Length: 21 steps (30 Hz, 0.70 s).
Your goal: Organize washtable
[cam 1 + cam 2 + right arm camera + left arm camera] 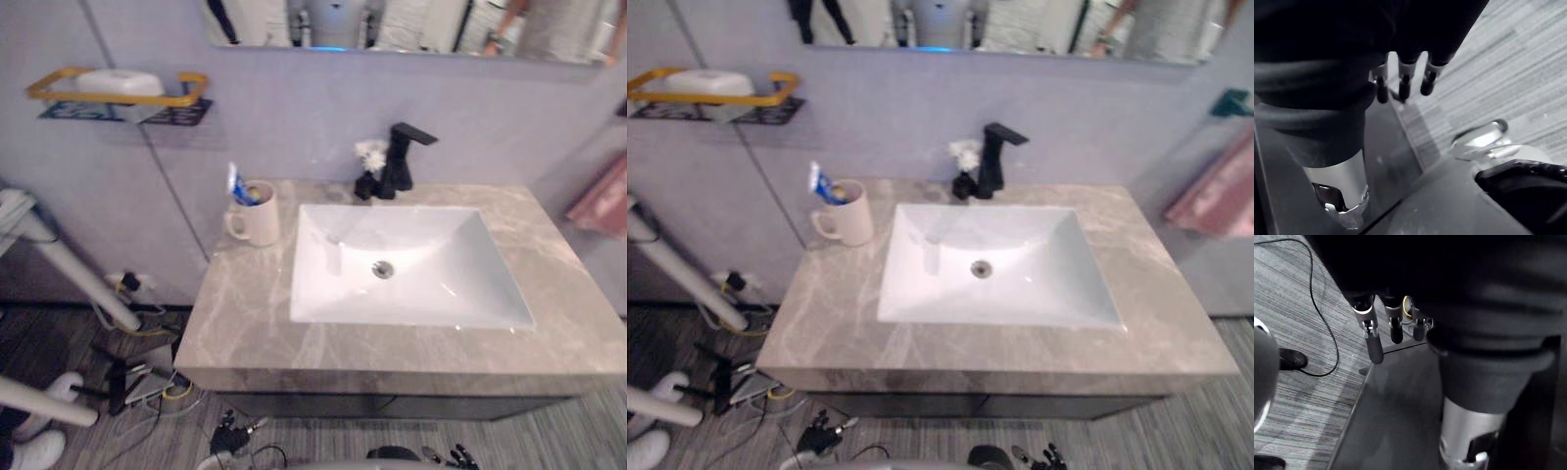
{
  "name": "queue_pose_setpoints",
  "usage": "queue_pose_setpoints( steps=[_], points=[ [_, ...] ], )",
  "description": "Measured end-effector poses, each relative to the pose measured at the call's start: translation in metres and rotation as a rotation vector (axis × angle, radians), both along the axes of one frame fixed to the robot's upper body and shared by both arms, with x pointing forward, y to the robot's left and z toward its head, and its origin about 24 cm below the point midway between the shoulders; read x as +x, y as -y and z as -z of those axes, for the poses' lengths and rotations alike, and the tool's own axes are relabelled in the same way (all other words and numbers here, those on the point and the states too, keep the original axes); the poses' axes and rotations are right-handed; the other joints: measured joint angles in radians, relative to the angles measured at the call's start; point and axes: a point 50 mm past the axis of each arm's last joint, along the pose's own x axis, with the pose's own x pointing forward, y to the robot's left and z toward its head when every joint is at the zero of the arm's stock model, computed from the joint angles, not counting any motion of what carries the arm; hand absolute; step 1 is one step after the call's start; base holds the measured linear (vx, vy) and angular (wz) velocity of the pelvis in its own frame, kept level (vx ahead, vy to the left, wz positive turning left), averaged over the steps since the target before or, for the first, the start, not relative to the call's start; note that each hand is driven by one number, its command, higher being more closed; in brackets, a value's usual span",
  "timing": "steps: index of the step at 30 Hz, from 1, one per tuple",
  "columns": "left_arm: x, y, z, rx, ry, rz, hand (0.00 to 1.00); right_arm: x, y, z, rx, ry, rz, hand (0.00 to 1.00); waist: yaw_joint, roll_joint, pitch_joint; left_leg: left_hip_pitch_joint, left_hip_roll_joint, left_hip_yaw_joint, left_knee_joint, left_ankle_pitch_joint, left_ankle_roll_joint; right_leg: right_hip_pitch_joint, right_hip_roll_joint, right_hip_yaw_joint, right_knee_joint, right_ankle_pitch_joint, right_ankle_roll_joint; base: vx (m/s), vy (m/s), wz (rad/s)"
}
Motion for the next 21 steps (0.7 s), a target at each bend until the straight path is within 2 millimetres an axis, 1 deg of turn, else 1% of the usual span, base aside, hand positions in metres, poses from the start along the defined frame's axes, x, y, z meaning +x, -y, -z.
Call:
queue_pose_setpoints(
  steps=[1,2,3,4,5,6,7,8,9,10,11,12,13,14,15,16,17,18,19,20,21],
  points=[
    [0.004,0.000,-0.001,0.002,0.009,0.006,0.00,-0.002,-0.003,0.001,0.009,-0.005,0.003,0.00,0.000,-0.014,-0.001,-0.020,-0.007,-0.031,0.024,-0.005,-0.001,-0.002,-0.004,0.026,0.027,-0.024,0.008,0.01,-0.139,1.72],
    [0.012,0.003,-0.003,0.000,0.029,0.023,0.00,-0.005,-0.011,0.002,0.033,-0.010,0.008,0.00,-0.001,-0.033,-0.008,-0.054,-0.023,-0.094,0.057,-0.009,-0.004,0.009,-0.014,0.054,0.039,-0.063,0.025,0.02,-0.179,1.54],
    [0.017,0.009,-0.004,-0.008,0.041,0.047,0.00,-0.007,-0.009,0.002,0.031,-0.016,0.005,0.00,0.017,-0.033,-0.016,-0.080,-0.021,-0.137,0.068,-0.003,-0.012,0.031,-0.015,0.043,0.007,-0.083,0.015,0.02,-0.182,1.28],
    [0.021,0.012,-0.005,-0.008,0.049,0.063,0.00,-0.007,-0.008,0.002,0.029,-0.018,0.003,0.00,0.034,-0.031,-0.018,-0.090,-0.015,-0.148,0.068,0.002,-0.020,0.036,-0.010,0.037,-0.009,-0.090,0.007,-0.01,-0.175,0.77],
    [0.024,0.016,-0.006,-0.017,0.058,0.068,0.00,-0.005,-0.005,0.002,0.020,-0.014,-0.001,0.00,0.053,-0.024,-0.024,-0.117,-0.007,-0.174,0.068,0.014,-0.037,0.037,-0.004,0.004,-0.041,-0.091,-0.003,-0.06,-0.139,0.78],
    [0.024,0.022,-0.005,-0.027,0.056,0.079,0.00,-0.004,-0.002,0.002,0.015,-0.012,0.011,0.00,0.047,-0.009,-0.027,-0.145,0.004,-0.221,0.064,0.035,-0.046,0.041,0.001,-0.048,-0.057,-0.087,-0.011,-0.07,-0.143,0.92],
    [0.025,0.025,-0.006,-0.031,0.057,0.094,0.00,-0.006,-0.001,0.002,0.013,-0.016,0.024,0.00,0.042,-0.004,-0.024,-0.152,0.008,-0.243,0.058,0.047,-0.051,0.047,0.004,-0.069,-0.064,-0.084,-0.015,-0.07,-0.172,1.13],
    [0.027,0.029,-0.006,-0.034,0.060,0.120,0.00,-0.009,0.002,0.002,0.004,-0.026,0.035,0.00,0.035,0.006,-0.017,-0.163,0.016,-0.282,0.046,0.068,-0.063,0.062,0.016,-0.110,-0.080,-0.077,-0.027,-0.06,-0.170,1.00],
    [0.028,0.032,-0.006,-0.035,0.063,0.139,0.00,-0.009,0.003,0.002,0.008,-0.029,0.057,0.00,0.031,0.015,-0.008,-0.172,0.027,-0.308,0.047,0.084,-0.071,0.078,0.027,-0.148,-0.091,-0.072,-0.035,-0.07,-0.159,0.95],
    [0.029,0.034,-0.006,-0.037,0.064,0.148,0.00,-0.009,0.003,0.002,0.012,-0.036,0.066,0.00,0.030,0.017,-0.004,-0.179,0.033,-0.309,0.048,0.099,-0.075,0.087,0.029,-0.171,-0.094,-0.069,-0.041,-0.09,-0.080,0.69],
    [0.029,0.035,-0.006,-0.039,0.063,0.152,0.00,-0.010,0.004,0.002,0.011,-0.040,0.069,0.00,0.029,0.018,-0.002,-0.187,0.038,-0.295,0.051,0.111,-0.071,0.092,0.028,-0.189,-0.099,-0.067,-0.046,-0.13,-0.063,0.83],
    [0.032,0.036,-0.007,-0.038,0.065,0.165,0.00,-0.011,0.004,0.002,0.007,-0.040,0.071,0.00,0.023,0.012,0.011,-0.201,0.065,-0.157,0.061,0.119,-0.032,0.112,0.017,-0.248,-0.109,-0.061,-0.057,-0.14,-0.046,0.88],
    [0.035,0.038,-0.008,-0.037,0.068,0.175,0.00,-0.013,0.004,0.002,0.006,-0.044,0.073,0.00,0.024,0.009,0.016,-0.203,0.100,-0.039,0.097,0.108,-0.009,0.117,0.011,-0.272,-0.105,-0.061,-0.060,-0.13,-0.052,0.88],
    [0.035,0.039,-0.008,-0.039,0.068,0.178,0.00,-0.014,0.004,0.002,0.003,-0.047,0.073,0.00,0.024,0.012,0.019,-0.205,0.127,0.040,0.126,0.096,0.010,0.121,0.006,-0.288,-0.103,-0.062,-0.062,-0.11,-0.017,0.70],
    [0.035,0.042,-0.008,-0.036,0.063,0.200,0.00,-0.015,0.005,0.002,-0.001,-0.050,0.074,0.00,0.020,0.014,0.019,-0.214,0.172,0.154,0.192,0.075,0.042,0.127,-0.011,-0.319,-0.092,-0.067,-0.068,-0.10,0.011,0.66],
    [0.035,0.045,-0.008,-0.035,0.063,0.221,0.00,-0.016,0.005,0.002,-0.002,-0.053,0.073,0.00,0.018,0.015,0.019,-0.221,0.182,0.181,0.246,0.068,0.052,0.131,-0.027,-0.339,-0.086,-0.068,-0.066,-0.10,0.112,0.71],
    [0.035,0.047,-0.008,-0.033,0.061,0.236,0.00,-0.016,0.006,0.003,-0.002,-0.055,0.073,0.00,0.015,0.015,0.019,-0.219,0.175,0.173,0.294,0.061,0.060,0.138,-0.045,-0.354,-0.085,-0.072,-0.061,-0.10,0.186,0.72],
    [0.033,0.047,-0.006,-0.026,0.050,0.255,0.00,-0.014,0.007,0.003,-0.001,-0.054,0.067,0.00,0.004,0.022,0.019,-0.217,0.157,0.161,0.311,0.025,0.064,0.140,-0.059,-0.370,-0.081,-0.080,-0.043,-0.13,0.237,0.73],
    [0.032,0.047,-0.005,-0.022,0.039,0.275,0.00,-0.014,0.009,0.003,-0.003,-0.057,0.061,0.00,-0.007,0.041,0.016,-0.218,0.151,0.156,0.285,-0.003,0.034,0.138,-0.059,-0.369,-0.072,-0.083,-0.032,-0.11,0.183,0.65],
    [0.033,0.047,-0.005,-0.016,0.036,0.292,0.00,-0.011,0.009,0.005,0.002,-0.062,0.056,0.00,-0.015,0.036,0.022,-0.218,0.134,0.156,0.278,-0.001,0.031,0.135,-0.065,-0.356,-0.066,-0.084,-0.025,-0.10,0.169,0.38],
    [0.032,0.042,-0.004,0.006,0.023,0.314,0.00,-0.010,0.008,0.005,0.002,-0.064,0.044,0.00,-0.010,0.031,0.019,-0.204,0.105,0.160,0.248,0.003,0.030,0.139,-0.073,-0.327,-0.082,-0.076,-0.014,-0.06,0.134,0.17]
  ],
)
